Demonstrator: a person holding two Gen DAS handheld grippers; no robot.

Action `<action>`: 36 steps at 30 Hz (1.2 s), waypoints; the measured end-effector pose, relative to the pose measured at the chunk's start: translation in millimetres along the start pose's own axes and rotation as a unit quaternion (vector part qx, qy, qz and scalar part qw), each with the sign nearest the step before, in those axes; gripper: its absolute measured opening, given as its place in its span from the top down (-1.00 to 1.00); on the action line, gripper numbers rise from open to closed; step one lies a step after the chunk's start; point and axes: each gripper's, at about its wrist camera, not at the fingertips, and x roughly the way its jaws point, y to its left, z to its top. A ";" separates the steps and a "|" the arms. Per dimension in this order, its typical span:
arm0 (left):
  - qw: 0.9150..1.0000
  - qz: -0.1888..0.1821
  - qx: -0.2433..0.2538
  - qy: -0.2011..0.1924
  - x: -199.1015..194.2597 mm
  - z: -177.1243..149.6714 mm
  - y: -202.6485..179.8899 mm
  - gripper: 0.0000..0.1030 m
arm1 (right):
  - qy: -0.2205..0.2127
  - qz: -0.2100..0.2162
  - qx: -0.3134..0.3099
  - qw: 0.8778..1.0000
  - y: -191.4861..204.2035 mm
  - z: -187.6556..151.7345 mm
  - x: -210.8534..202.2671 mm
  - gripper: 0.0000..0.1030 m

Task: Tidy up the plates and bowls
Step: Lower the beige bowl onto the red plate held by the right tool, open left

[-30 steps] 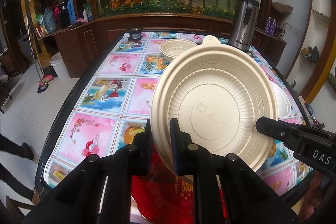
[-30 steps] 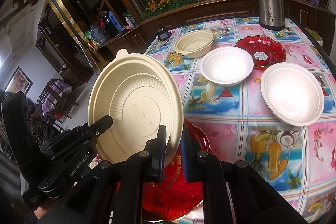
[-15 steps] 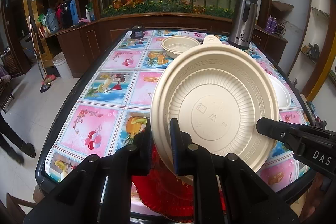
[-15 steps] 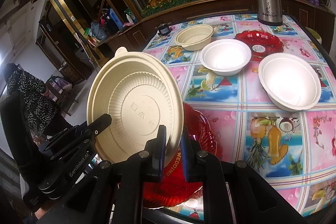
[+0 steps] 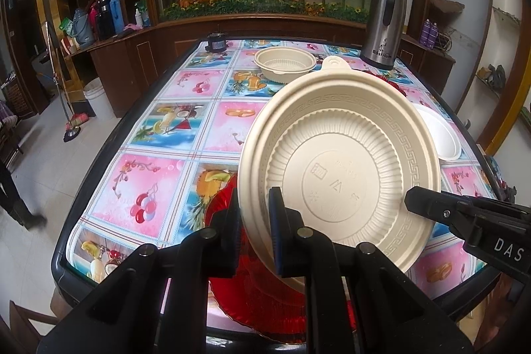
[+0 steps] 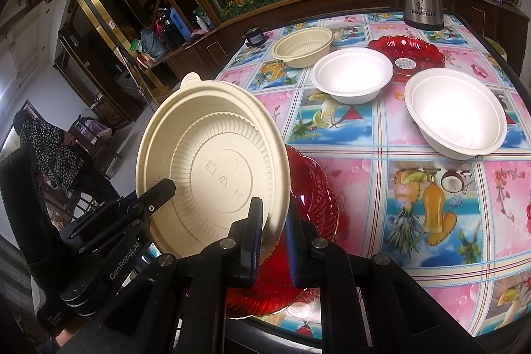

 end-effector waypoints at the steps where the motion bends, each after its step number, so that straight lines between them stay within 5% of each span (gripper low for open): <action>1: 1.000 0.000 0.000 0.001 0.5 -1.1 -0.3 0.76 | 0.001 0.000 0.001 1.000 -0.5 -0.8 0.5 0.75; 36: 0.995 -0.013 -0.020 0.095 43.5 -28.2 3.8 0.75 | 0.080 -0.007 0.021 0.997 -20.9 -18.4 45.7 0.75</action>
